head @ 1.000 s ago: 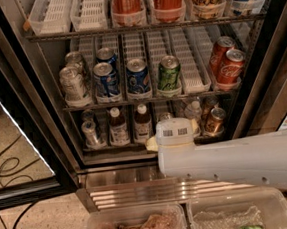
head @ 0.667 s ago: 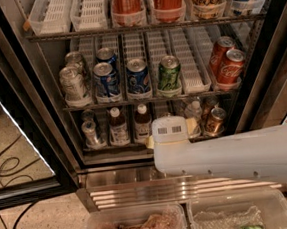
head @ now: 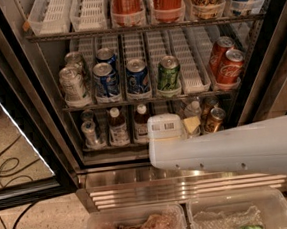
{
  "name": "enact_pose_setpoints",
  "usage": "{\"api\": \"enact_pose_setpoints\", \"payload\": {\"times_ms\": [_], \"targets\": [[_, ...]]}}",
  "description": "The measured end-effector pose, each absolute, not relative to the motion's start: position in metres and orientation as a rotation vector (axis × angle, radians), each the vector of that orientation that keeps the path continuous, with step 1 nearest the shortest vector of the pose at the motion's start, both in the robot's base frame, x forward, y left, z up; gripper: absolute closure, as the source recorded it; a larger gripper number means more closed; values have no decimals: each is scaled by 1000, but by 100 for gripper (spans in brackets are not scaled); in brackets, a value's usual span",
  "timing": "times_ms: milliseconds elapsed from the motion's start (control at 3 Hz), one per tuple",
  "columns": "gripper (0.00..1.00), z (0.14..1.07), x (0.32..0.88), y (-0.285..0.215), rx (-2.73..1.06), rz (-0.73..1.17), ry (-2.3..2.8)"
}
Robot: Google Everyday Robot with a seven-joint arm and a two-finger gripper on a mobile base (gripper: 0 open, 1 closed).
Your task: Pick 7up can from bottom shelf of fridge
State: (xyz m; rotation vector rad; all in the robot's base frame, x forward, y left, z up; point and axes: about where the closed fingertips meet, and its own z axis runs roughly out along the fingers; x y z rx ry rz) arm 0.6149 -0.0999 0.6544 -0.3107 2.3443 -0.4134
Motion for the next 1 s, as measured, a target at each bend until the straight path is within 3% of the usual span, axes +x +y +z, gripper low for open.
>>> {"api": "enact_pose_setpoints", "payload": {"times_ms": [1000], "targets": [[0, 633, 628, -98, -357, -435, 2377]]}}
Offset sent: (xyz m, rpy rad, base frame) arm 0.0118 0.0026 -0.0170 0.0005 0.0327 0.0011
